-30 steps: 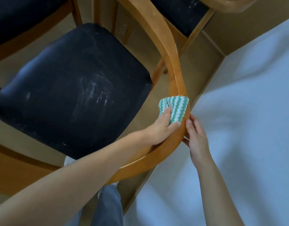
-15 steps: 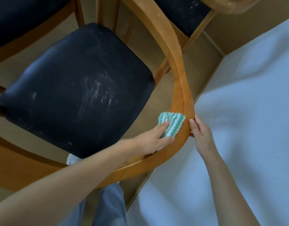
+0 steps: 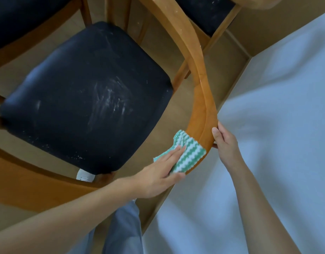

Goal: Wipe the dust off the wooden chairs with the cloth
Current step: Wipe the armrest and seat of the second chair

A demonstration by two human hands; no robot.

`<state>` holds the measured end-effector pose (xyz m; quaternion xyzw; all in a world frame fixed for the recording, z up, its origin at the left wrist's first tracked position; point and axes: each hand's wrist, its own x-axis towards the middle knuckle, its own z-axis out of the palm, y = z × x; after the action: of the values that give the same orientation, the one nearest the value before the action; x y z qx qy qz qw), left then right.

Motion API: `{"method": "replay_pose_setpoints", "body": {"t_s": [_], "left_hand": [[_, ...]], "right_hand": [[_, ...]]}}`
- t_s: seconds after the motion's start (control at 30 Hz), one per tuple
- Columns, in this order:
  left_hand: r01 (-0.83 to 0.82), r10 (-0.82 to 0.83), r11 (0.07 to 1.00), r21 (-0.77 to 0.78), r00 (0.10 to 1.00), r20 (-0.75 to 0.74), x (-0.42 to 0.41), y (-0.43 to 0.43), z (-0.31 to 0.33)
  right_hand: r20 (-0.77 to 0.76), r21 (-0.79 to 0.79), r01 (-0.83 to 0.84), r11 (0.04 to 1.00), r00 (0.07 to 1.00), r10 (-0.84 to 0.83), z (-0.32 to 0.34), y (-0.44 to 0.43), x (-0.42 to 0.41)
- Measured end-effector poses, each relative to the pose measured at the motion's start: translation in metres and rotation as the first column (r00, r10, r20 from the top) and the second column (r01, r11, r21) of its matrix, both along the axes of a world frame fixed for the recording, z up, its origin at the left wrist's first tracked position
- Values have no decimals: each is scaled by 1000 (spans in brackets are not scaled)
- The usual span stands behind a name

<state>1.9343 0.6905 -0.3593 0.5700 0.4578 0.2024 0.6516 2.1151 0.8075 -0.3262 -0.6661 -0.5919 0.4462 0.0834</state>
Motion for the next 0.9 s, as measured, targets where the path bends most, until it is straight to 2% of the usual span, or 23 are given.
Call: {"method": "replay_pose_setpoints", "body": {"t_s": [0.2, 0.4, 0.6, 0.77, 0.9], "left_hand": [[-3, -5, 980, -201, 999, -38, -48, -47, 7], [48, -59, 993, -104, 992, -108, -15, 4, -1], [-18, 11, 983, -185, 999, -40, 20, 60, 0], [186, -191, 981, -50, 975, -114, -7, 21, -7], [302, -320, 947, -108, 913, -253, -55, -29, -5]], "right_hand": [[-6, 10, 20, 1000, 1000, -20, -4, -1, 0], [-23, 26, 49, 998, 999, -48, -8, -1, 0], [-21, 39, 26, 999, 999, -25, -8, -3, -2], [-16, 54, 48, 997, 999, -47, -7, -3, -1], [-15, 53, 36, 998, 999, -35, -7, -3, -1]]}}
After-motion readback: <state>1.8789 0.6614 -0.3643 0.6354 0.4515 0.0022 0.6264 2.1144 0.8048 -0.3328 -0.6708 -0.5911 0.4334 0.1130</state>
